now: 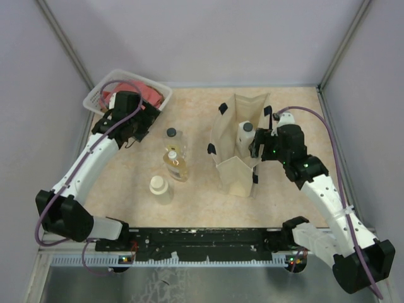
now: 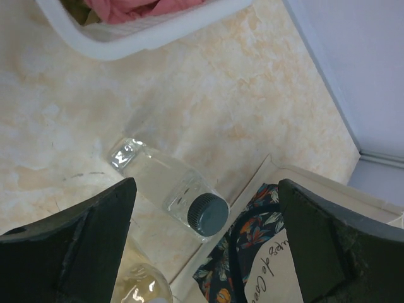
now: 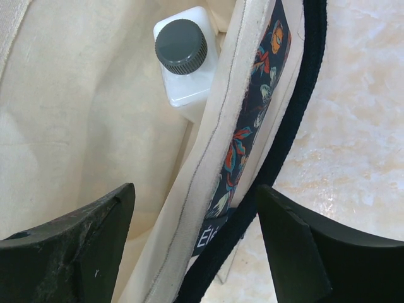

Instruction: Place the personal care products into the canvas bag

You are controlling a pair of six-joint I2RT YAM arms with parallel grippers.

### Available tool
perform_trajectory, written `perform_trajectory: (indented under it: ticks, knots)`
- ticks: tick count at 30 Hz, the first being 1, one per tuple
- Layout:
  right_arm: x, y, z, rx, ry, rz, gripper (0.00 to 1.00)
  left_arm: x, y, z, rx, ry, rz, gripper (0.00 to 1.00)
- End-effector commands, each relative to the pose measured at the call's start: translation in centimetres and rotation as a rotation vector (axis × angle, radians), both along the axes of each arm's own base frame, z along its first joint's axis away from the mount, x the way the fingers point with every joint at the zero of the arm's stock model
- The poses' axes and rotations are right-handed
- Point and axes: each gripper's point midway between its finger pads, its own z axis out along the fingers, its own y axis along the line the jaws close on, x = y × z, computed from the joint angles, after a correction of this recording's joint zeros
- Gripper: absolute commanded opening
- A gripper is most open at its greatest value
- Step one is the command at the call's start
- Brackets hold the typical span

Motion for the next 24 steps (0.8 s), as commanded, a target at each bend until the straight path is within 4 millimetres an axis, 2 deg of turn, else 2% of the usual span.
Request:
perform_trajectory:
  ticks: [1,10,17,24]
  knots:
    - [0.4,-0.2,1.2,-0.001,-0.051,-0.003,0.78,-1.4,-0.8,-2.0,-0.127,0.115,0.074,0.99]
    - [0.6,-0.4,1.1,-0.011,-0.049,-0.017,0.79,-1.8,-1.9,-3.9,-0.162,0.157,0.122,0.99]
    - [0.8,-0.5,0.5,-0.019,-0.035,-0.025,0.79,-0.9,-3.5,-5.5,-0.171,0.182,0.095,0.99]
    - [0.8,-0.7,0.4,-0.031,-0.03,-0.032,0.79,-0.2,-3.8,-7.1,-0.179,0.182,0.113,0.99]
